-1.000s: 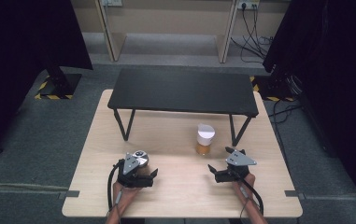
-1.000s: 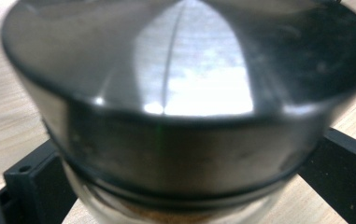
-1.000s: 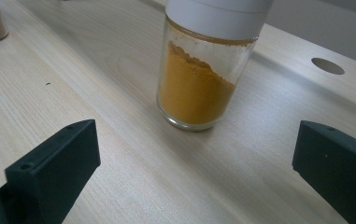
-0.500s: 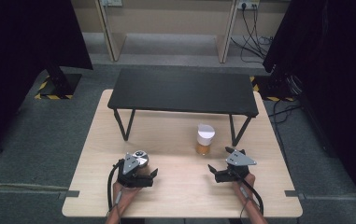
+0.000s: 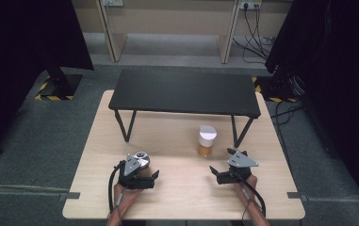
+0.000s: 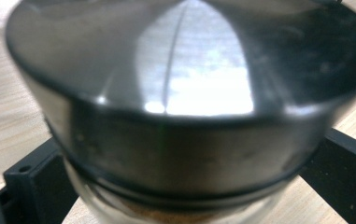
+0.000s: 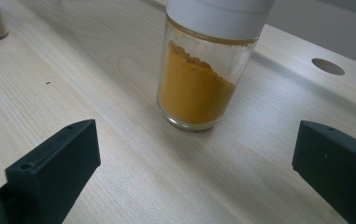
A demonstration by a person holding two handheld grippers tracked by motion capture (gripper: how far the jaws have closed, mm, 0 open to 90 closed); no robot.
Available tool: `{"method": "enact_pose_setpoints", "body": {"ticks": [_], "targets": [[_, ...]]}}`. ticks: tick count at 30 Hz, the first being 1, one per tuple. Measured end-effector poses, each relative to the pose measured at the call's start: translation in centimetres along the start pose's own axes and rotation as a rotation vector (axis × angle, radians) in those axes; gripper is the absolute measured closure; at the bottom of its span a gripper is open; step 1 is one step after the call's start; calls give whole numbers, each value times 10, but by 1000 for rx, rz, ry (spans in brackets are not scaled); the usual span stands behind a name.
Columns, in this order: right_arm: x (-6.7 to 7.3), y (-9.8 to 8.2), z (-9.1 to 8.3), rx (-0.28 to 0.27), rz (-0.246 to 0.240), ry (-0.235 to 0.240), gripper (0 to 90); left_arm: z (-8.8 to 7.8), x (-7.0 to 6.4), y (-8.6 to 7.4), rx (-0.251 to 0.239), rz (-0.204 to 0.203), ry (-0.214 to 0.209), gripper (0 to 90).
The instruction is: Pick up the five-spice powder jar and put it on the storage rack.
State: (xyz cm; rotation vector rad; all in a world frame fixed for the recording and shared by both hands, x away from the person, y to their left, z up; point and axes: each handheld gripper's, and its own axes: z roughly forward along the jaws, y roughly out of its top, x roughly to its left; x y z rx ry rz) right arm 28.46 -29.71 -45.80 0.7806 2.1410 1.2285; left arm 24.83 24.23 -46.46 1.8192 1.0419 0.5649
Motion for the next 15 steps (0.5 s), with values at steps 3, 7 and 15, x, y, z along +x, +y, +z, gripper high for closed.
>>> {"method": "enact_pose_setpoints", "body": {"ticks": [3,7,15], "targets": [[0,0,0,0,-2,1,7,0,0,0,-2,0,1,0],[0,0,0,-2,-2,1,7,0,0,0,-2,1,2,0],[0,0,0,-2,-4,1,7,0,-1,0,-2,-2,3,0]]}}
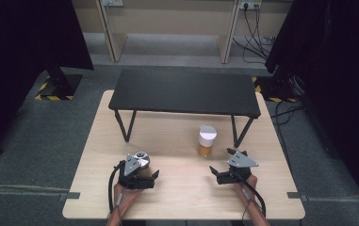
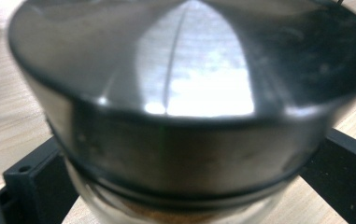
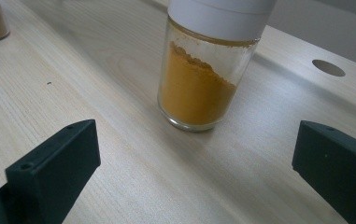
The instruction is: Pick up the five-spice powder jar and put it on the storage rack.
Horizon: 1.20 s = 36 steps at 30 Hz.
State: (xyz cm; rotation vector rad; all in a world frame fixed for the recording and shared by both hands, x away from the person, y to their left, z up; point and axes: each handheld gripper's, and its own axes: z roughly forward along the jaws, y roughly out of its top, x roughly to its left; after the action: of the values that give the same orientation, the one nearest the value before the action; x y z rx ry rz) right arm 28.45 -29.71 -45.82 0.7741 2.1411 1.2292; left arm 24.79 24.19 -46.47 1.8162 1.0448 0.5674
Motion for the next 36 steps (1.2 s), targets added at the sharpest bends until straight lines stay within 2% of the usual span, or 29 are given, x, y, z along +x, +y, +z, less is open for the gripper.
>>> {"method": "enact_pose_setpoints", "body": {"ticks": [12,23,32,36], "targets": [[0,0,0,2,-2,0,7,0,0,0,-3,3,2,0],[0,0,0,3,-3,0,7,-3,-6,-5,-29,17,32,0],[0,1,0,4,-6,3,7,-10,-5,-13,-70,-3,34,1],[0,1,0,4,-8,5,7,-14,-2,-12,-71,-15,34,1]]}}
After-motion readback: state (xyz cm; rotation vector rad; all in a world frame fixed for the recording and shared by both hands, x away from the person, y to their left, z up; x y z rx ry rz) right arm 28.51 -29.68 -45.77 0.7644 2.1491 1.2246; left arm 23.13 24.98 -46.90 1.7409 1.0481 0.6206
